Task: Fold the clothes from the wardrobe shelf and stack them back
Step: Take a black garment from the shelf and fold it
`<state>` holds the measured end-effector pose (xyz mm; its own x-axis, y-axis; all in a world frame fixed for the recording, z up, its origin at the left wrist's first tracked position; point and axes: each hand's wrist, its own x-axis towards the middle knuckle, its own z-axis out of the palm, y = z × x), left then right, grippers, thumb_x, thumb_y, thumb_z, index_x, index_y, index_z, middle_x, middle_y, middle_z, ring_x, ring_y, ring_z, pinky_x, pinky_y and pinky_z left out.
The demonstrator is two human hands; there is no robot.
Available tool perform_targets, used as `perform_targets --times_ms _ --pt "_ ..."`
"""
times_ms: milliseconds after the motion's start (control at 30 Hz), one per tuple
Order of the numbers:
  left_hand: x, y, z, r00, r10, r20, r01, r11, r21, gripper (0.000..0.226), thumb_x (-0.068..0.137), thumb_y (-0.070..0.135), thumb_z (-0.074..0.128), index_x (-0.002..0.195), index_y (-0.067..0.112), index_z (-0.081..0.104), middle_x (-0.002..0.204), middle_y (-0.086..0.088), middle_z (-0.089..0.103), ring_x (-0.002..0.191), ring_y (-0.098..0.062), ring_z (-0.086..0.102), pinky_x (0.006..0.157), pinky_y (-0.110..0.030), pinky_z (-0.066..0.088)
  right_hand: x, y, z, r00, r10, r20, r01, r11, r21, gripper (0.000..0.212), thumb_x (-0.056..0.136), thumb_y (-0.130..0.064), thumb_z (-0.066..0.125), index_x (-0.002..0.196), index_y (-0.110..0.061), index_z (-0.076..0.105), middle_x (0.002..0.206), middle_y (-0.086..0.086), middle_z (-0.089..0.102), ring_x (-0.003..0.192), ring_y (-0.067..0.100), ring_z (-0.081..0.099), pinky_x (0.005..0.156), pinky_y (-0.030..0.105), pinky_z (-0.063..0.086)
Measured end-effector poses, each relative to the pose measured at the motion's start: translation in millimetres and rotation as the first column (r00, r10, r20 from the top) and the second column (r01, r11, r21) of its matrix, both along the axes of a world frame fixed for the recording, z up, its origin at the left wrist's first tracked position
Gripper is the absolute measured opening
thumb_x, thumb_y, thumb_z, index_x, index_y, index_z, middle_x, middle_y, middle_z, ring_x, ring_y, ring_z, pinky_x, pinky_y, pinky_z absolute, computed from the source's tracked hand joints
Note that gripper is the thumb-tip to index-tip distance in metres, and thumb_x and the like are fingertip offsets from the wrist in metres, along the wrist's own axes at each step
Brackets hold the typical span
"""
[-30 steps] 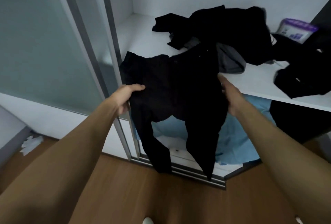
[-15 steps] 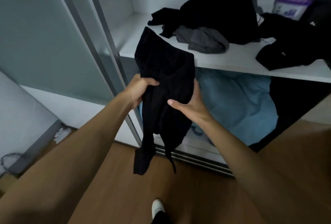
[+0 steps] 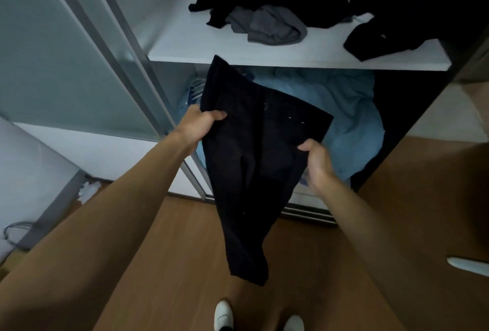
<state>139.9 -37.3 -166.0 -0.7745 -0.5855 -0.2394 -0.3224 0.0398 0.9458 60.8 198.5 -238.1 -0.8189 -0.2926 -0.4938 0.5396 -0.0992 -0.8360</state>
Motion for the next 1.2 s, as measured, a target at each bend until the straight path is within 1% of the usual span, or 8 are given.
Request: perform_targets --times_ms 200,367,567,667,833,967,1067,1200 --pt "12.7 -13.0 -31.5 0.992 0.061 0.113 -0.046 0.990 -0.133 0.022 0.095 0.016 0.067 0.115 0.009 0.069 0.099 -0.004 0.070 0.083 -0.018 0.067 0.075 -0.026 0.052 -11.3 36.6 19.9 0.995 -0.089 0.053 0.091 0.995 -0.048 0.030 0.075 -0.013 0.056 0.100 -0.008 0.072 0.108 0.014 0.070 0.102 0.034 0.066 0.090 0.056 0.056" --pt "15.8 4.3 -32.8 0.974 -0.160 0.163 0.167 0.985 -0.029 0.014 0.100 0.024 0.058 0.095 0.015 0.068 0.084 -0.001 0.072 0.067 -0.012 0.070 0.059 -0.028 0.058 12.5 17.4 26.8 0.994 -0.099 -0.056 0.099 0.995 0.005 0.027 0.077 -0.017 0.061 0.100 -0.012 0.072 0.093 0.009 0.075 0.089 0.027 0.070 0.082 0.042 0.060" --pt "20.4 51.4 -28.6 0.887 -0.459 0.045 0.461 0.879 -0.121 0.025 0.105 0.021 0.048 0.099 0.005 0.066 0.087 -0.012 0.068 0.078 -0.022 0.065 0.069 -0.027 0.051 43.5 -13.6 36.2 0.979 0.023 -0.201 -0.003 0.995 0.100 0.026 0.092 -0.015 0.054 0.115 -0.017 0.068 0.080 -0.006 0.077 0.075 0.010 0.074 0.067 0.025 0.058" --pt "22.3 63.3 -19.6 0.861 -0.508 -0.003 0.495 0.841 -0.218 0.024 0.106 0.025 0.045 0.097 0.014 0.064 0.088 -0.015 0.070 0.074 -0.022 0.068 0.062 -0.030 0.054 53.8 -24.4 44.6 0.965 0.055 -0.256 -0.026 0.993 0.114 0.034 0.098 -0.013 0.050 0.129 -0.016 0.061 0.101 0.003 0.074 0.095 0.018 0.070 0.084 0.031 0.057" --pt "26.9 66.2 -10.8 0.751 -0.653 0.101 0.599 0.609 -0.520 0.021 0.104 0.015 0.044 0.119 0.012 0.059 0.106 -0.007 0.065 0.099 -0.018 0.062 0.075 -0.022 0.038 67.9 -31.7 59.0 0.966 0.025 -0.257 -0.028 1.000 -0.008 0.026 0.099 -0.009 0.046 0.113 -0.019 0.066 0.097 0.005 0.074 0.088 0.017 0.070 0.076 0.027 0.058" --pt "35.6 56.9 -2.4 0.609 -0.793 0.011 0.757 0.577 -0.305 0.049 0.093 -0.005 0.047 0.134 0.022 0.048 0.105 0.015 0.059 0.087 0.015 0.059 0.074 -0.004 0.042 74.3 -26.6 69.6 0.962 0.094 -0.255 -0.118 0.989 -0.083 0.026 0.099 -0.014 0.048 0.118 -0.006 0.065 0.097 0.010 0.072 0.089 0.020 0.070 0.069 0.029 0.059" --pt "37.0 52.3 1.8 0.621 -0.777 -0.102 0.773 0.629 -0.087 0.060 0.096 -0.011 0.040 0.150 0.017 0.041 0.131 0.000 0.061 0.116 -0.007 0.061 0.083 -0.022 0.055 70.0 -15.6 77.7 0.889 0.208 -0.408 -0.263 0.961 -0.083 0.031 0.093 -0.028 0.060 0.118 -0.010 0.063 0.106 0.005 0.073 0.106 0.019 0.068 0.091 0.031 0.056" --pt "37.5 56.7 9.2 0.639 -0.750 -0.174 0.736 0.661 -0.144 0.051 0.105 0.000 0.037 0.150 0.024 0.041 0.137 0.002 0.058 0.119 -0.011 0.060 0.086 -0.027 0.058 63.3 -18.1 85.0 0.804 0.240 -0.544 -0.202 0.971 0.130 0.042 0.083 -0.037 0.072 0.113 -0.010 0.064 0.110 0.007 0.070 0.111 0.023 0.065 0.107 0.042 0.048"
